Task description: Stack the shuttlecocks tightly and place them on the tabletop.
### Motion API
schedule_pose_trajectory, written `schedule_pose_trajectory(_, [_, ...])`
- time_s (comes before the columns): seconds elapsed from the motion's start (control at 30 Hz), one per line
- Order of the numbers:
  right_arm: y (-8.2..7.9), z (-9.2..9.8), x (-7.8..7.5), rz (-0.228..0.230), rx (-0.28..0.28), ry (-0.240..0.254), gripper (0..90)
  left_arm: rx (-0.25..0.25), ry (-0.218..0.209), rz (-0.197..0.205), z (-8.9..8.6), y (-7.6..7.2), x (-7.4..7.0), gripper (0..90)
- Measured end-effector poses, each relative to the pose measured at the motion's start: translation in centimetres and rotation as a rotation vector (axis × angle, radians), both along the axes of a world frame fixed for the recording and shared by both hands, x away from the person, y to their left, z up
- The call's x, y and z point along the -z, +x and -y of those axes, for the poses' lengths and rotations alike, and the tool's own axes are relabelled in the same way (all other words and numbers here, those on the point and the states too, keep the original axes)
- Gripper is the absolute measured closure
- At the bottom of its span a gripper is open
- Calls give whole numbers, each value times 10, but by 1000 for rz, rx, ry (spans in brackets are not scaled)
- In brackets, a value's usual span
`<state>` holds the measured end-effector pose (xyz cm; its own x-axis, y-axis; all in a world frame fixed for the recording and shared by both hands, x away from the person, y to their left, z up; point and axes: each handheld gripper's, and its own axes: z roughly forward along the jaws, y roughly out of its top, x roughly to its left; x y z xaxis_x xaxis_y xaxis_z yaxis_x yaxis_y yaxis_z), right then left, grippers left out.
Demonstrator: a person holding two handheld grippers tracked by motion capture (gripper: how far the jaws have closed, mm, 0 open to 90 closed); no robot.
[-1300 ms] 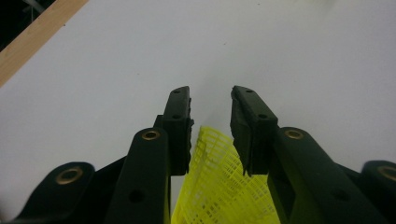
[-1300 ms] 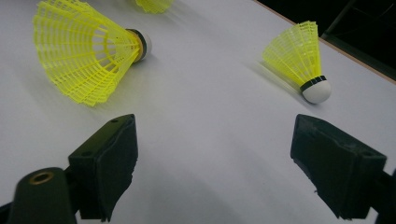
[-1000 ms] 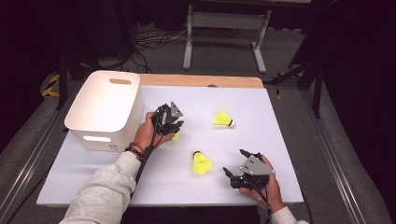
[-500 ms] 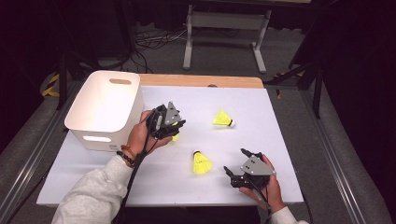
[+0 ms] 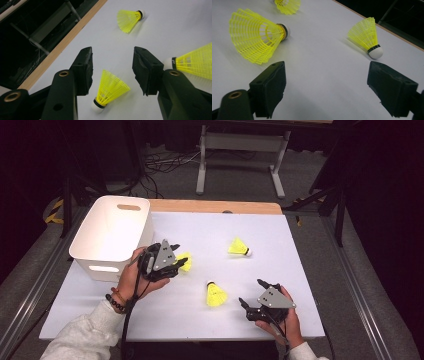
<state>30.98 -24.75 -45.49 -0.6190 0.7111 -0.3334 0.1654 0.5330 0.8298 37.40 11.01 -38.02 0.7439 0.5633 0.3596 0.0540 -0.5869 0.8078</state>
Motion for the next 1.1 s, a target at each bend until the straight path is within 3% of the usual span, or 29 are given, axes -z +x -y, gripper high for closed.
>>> schedule_pose_trajectory(0.27, [-3,-1,-2,19,6,18,172,33,19,2,-20,-23,32,476])
schedule_pose_trajectory(0.33, [-3,-2,-2,15,5,15,172,36,9,-2,-27,-27,38,466])
schedule_pose_trajectory(0.5, [-3,-4,-1,12,1,7,173,69,-69,-34,-49,-38,54,405])
schedule_pose_trajectory(0.6, [-4,-3,-2,18,10,16,180,68,-54,-29,-59,-44,64,324])
schedule_pose_trajectory(0.83, [-5,-4,-2,12,3,15,182,67,-124,-67,-83,-57,83,246])
schedule_pose_trajectory(1.0, [-7,-7,-3,13,-5,13,200,56,-125,-82,-98,-71,90,203])
schedule_pose_trajectory(1.1, [-9,-9,-3,15,-11,11,204,49,-162,-93,-108,-77,92,186])
